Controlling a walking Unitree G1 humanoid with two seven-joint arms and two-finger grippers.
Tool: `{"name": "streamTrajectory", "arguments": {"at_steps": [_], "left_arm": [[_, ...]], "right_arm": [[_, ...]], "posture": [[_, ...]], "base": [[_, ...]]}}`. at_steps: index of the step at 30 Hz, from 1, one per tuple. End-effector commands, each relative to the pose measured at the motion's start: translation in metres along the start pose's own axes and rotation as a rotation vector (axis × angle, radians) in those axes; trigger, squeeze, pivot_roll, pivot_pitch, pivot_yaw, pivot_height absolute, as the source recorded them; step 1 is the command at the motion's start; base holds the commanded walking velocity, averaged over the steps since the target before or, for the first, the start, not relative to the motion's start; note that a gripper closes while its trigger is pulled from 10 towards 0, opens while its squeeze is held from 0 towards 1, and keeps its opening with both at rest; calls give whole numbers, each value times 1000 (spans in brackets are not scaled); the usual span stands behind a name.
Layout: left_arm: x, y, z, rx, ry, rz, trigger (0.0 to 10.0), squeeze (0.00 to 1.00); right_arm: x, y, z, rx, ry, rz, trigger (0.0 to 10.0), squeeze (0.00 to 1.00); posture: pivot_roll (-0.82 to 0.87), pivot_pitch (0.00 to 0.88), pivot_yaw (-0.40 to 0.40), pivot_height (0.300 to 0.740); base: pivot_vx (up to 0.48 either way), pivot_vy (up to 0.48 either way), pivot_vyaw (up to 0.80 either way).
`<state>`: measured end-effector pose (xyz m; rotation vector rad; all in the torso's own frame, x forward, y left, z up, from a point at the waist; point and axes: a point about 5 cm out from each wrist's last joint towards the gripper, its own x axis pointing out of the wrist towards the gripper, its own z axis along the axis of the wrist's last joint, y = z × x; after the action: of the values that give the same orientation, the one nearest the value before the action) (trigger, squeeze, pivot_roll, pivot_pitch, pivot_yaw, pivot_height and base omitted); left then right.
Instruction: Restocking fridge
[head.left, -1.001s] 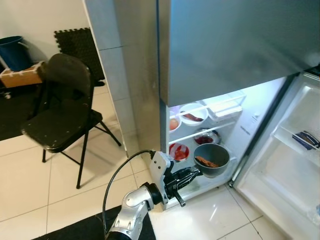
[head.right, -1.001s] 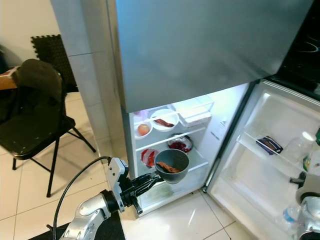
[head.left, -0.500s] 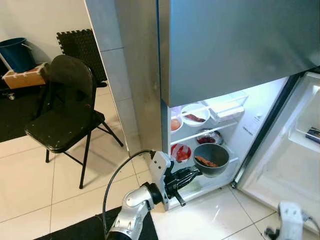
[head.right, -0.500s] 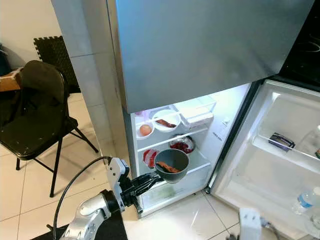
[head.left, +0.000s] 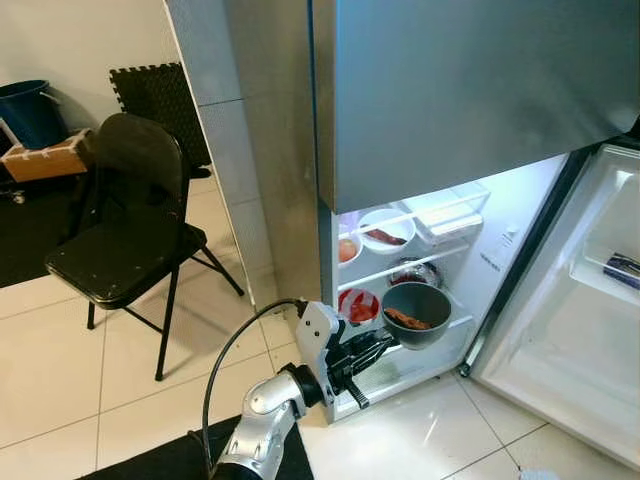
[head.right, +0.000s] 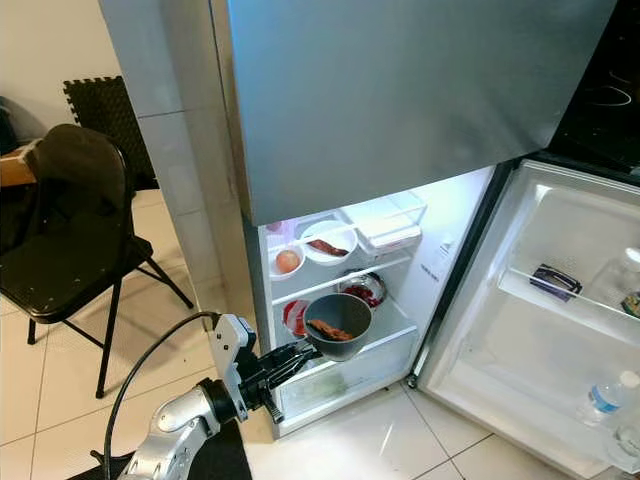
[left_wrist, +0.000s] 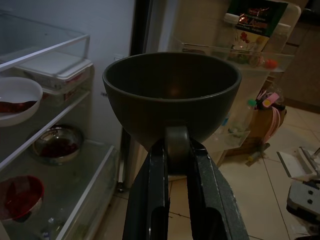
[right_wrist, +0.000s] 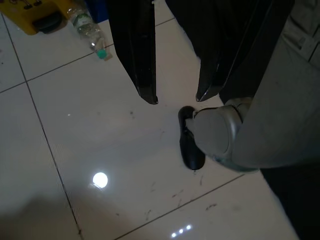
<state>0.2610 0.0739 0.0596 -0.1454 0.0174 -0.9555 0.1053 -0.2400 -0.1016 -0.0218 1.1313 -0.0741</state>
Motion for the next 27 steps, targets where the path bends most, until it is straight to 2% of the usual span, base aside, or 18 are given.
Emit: {"name": "streamTrajectory", "arguments": {"at_steps": [1, 11, 19, 27], "left_arm": [[-2, 3, -2, 6, 15, 14, 10000, 0], [-9, 10, -6, 21, 27, 79, 10000, 0], [-17, 14, -9, 37, 39, 110, 10000, 0], [-17, 15, -9, 45, 42, 113, 10000, 0]], "right_arm": [[0, 0, -1, -15, 12, 11, 10000, 0], [0, -1, 4, -42, 9, 15, 10000, 0], [0, 1, -1, -50, 21, 20, 10000, 0], [-1, -1, -4, -57, 33, 1, 10000, 0]], "posture": [[-6, 0, -10, 740], [-8, 0, -11, 740], [-5, 0, -8, 740], [0, 0, -9, 740]], "base": [[0, 0, 769], [0, 0, 769], [0, 0, 771], [0, 0, 741]]}}
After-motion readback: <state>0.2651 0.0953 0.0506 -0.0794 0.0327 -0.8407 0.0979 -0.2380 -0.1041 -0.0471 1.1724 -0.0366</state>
